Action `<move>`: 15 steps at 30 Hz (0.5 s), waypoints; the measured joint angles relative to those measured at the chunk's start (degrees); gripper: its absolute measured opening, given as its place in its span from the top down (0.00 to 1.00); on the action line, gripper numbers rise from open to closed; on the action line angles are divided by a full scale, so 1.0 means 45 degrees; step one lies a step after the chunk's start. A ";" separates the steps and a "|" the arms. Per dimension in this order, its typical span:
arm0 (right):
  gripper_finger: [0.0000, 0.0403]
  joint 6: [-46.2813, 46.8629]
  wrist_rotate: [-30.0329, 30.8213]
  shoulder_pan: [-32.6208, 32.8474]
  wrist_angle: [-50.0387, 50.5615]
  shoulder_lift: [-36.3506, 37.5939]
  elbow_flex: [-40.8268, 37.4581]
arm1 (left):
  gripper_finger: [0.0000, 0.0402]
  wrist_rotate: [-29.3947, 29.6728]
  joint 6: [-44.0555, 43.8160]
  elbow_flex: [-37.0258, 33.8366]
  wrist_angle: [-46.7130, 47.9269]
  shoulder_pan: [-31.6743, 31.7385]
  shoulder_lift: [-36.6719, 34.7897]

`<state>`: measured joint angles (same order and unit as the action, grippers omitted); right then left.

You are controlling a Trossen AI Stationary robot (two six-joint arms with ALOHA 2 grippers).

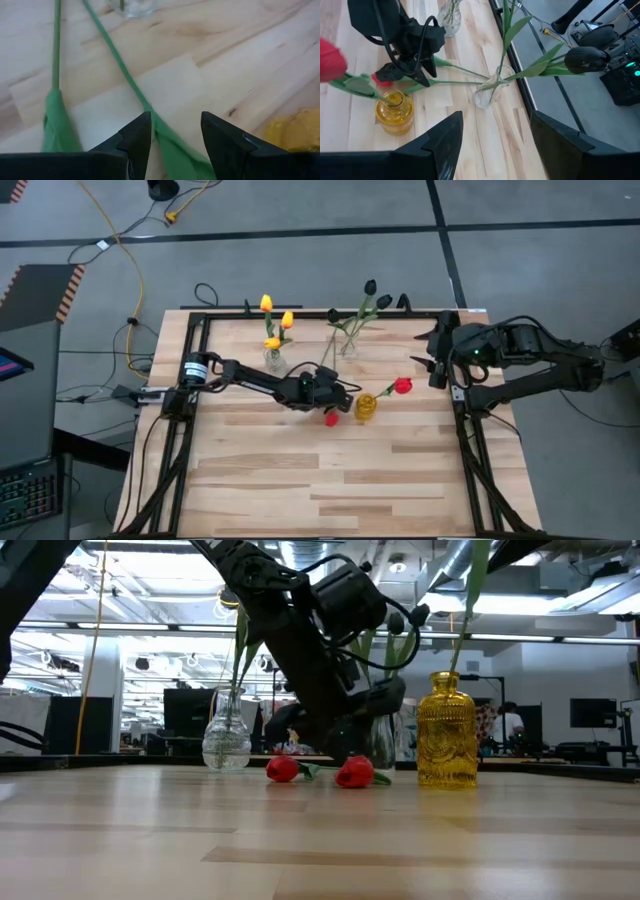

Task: Sort flowers into vase by color
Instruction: Put the right red tulip into the yellow vase

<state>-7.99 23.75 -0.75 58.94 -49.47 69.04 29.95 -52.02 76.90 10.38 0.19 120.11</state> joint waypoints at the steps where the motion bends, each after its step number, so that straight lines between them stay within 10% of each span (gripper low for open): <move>1: 0.35 0.0000 0.0000 0.0005 0.0018 0.0000 0.0000 | 0.60 0.0002 -0.0100 0.0000 0.0154 0.0000 0.0000; 15: 0.35 0.0000 0.0005 0.0000 0.0170 0.0000 0.0000 | 0.60 0.0030 -0.0509 -0.0005 0.0291 0.0369 0.0000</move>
<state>-7.99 23.77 -0.75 59.70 -49.47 69.04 30.09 -54.31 76.88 11.69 1.85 120.11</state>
